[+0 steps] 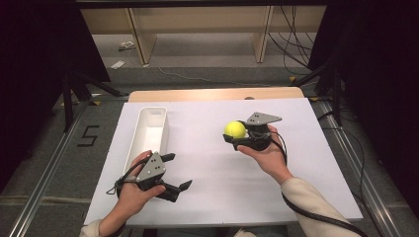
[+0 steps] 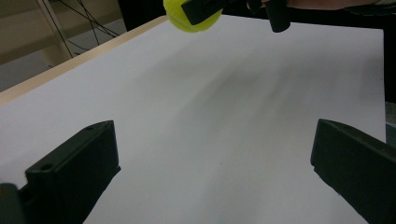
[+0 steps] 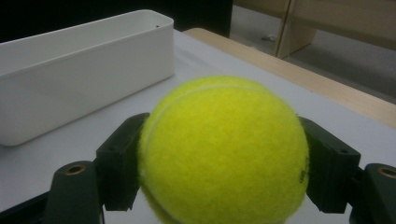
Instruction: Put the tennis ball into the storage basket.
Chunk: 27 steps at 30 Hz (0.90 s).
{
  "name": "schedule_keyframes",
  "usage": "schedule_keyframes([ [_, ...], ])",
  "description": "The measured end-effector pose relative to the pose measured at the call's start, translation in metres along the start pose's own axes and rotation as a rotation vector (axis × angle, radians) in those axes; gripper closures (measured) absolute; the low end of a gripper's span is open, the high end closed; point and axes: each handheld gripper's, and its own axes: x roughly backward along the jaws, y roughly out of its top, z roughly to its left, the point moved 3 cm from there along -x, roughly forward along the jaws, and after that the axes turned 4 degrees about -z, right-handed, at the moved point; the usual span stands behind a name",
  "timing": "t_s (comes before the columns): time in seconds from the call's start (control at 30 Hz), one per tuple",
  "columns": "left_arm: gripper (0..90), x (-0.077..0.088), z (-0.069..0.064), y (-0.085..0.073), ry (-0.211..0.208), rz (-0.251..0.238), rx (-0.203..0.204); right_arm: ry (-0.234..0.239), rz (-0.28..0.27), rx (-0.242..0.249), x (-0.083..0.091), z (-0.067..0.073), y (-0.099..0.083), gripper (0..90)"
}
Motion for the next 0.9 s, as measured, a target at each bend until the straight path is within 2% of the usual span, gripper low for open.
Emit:
schedule_keyframes([
  [0.9,0.4,0.0,-0.0004,-0.0002,-0.004,0.004,-0.005,0.008,-0.004,0.014,-0.0079,0.0078,0.0035,26.5],
])
